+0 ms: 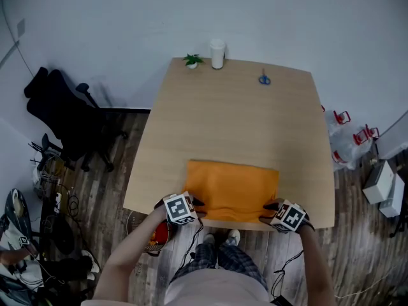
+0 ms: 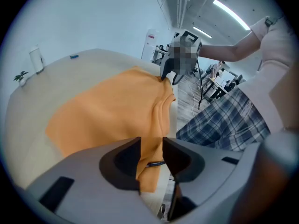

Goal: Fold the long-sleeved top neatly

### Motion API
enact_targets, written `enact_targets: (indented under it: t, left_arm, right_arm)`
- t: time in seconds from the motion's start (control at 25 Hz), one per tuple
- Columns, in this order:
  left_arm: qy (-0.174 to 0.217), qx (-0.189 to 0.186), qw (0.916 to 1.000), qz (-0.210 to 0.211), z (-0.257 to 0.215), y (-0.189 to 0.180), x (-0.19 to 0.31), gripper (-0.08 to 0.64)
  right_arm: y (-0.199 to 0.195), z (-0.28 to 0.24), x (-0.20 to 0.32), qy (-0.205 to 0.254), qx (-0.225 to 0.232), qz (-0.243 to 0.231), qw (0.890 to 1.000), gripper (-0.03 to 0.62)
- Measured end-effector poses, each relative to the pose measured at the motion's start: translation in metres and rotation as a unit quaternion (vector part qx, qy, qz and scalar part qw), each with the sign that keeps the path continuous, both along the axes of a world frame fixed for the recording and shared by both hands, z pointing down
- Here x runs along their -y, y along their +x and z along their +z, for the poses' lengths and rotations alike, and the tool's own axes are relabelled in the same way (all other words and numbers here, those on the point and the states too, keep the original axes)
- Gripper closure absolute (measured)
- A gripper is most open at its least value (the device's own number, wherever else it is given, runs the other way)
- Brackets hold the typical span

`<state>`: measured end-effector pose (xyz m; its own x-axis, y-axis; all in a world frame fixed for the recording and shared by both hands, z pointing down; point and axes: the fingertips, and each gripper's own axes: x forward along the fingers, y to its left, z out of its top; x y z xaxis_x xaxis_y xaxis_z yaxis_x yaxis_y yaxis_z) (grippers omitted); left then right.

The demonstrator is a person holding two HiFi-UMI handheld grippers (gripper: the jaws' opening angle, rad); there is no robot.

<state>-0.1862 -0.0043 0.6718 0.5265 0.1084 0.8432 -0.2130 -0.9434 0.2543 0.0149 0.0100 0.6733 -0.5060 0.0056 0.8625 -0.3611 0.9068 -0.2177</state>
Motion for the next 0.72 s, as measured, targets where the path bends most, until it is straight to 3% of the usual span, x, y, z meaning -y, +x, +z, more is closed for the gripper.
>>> enact_targets:
  t: [0.16, 0.28, 0.36, 0.44, 0.52, 0.72]
  left_arm:
    - [0.026, -0.064, 0.9958, -0.061, -0.045, 0.000, 0.026, 0.413]
    - [0.062, -0.130, 0.9789, -0.145, -0.089, -0.006, 0.062, 0.424]
    - [0.097, -0.174, 0.9561, -0.215, -0.119, -0.015, 0.087, 0.455]
    - [0.136, -0.211, 0.9248, -0.286, -0.149, -0.029, 0.109, 0.519]
    - [0.174, -0.238, 0.8920, -0.343, -0.176, -0.045, 0.125, 0.539]
    - [0.267, -0.268, 0.8225, -0.425, -0.227, -0.076, 0.142, 0.557]
  right_arm:
    - [0.001, -0.046, 0.028, 0.043, 0.068, 0.054, 0.995, 0.399]
    - [0.011, -0.086, 0.063, 0.098, 0.124, 0.127, 0.979, 0.416]
    - [0.020, -0.114, 0.085, 0.136, 0.168, 0.188, 0.958, 0.441]
    - [0.030, -0.139, 0.103, 0.173, 0.208, 0.241, 0.932, 0.467]
    - [0.040, -0.162, 0.117, 0.214, 0.236, 0.283, 0.905, 0.487]
    - [0.063, -0.216, 0.136, 0.300, 0.291, 0.378, 0.826, 0.558]
